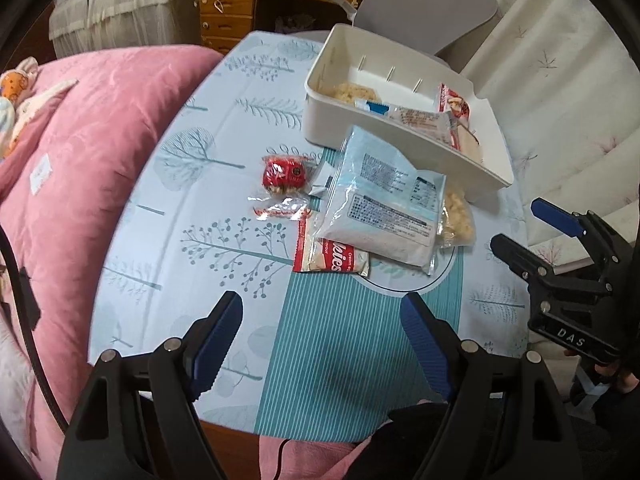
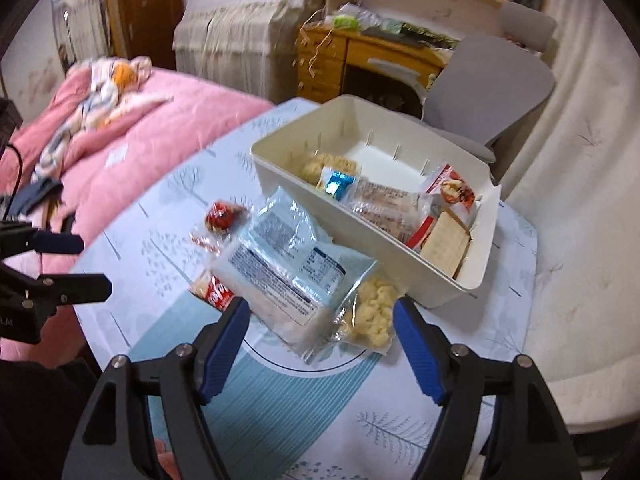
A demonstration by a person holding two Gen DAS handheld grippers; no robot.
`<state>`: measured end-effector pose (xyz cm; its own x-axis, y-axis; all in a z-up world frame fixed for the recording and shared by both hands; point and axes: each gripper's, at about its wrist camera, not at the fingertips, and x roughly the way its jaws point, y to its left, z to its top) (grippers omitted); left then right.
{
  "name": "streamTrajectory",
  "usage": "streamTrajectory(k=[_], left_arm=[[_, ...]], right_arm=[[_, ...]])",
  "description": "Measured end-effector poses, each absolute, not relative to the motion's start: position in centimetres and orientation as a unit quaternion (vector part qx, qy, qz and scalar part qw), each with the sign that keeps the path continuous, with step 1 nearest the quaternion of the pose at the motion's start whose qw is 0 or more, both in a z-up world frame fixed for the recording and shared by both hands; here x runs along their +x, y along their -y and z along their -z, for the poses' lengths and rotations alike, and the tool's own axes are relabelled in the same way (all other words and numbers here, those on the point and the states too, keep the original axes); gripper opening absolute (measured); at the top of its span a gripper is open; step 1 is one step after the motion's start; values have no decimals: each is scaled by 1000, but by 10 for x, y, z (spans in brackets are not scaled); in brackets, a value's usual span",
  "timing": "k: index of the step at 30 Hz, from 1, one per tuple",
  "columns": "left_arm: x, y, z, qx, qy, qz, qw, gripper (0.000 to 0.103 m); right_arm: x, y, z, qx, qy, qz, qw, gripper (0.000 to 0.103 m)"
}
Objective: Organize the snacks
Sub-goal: 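Grasp the red Cookies packet with the left gripper while the right grasps the clear white-snack bag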
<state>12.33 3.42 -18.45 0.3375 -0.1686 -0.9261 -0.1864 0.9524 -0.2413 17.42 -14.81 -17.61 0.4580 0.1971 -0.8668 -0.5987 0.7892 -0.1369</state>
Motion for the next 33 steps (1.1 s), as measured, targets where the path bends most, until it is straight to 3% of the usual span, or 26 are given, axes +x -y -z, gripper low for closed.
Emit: streamTrajectory(k=[7,12,15,33], left_arm=[[144,-38,223,-156,-589,12,793,80],[160,-39,255,-155,-603,18,782,80],[170,-35,269,-140,-605,11,784,80],[218,14,311,-111,-649,42,752,80]], right_arm=[[190,133,203,-278,-493,-243,788,80],[197,120,220,-333,-482,-262,766,96],[201,114,233,-366,-474,-272,753,99],[203,106,280,-469,-397,-367,699,103]])
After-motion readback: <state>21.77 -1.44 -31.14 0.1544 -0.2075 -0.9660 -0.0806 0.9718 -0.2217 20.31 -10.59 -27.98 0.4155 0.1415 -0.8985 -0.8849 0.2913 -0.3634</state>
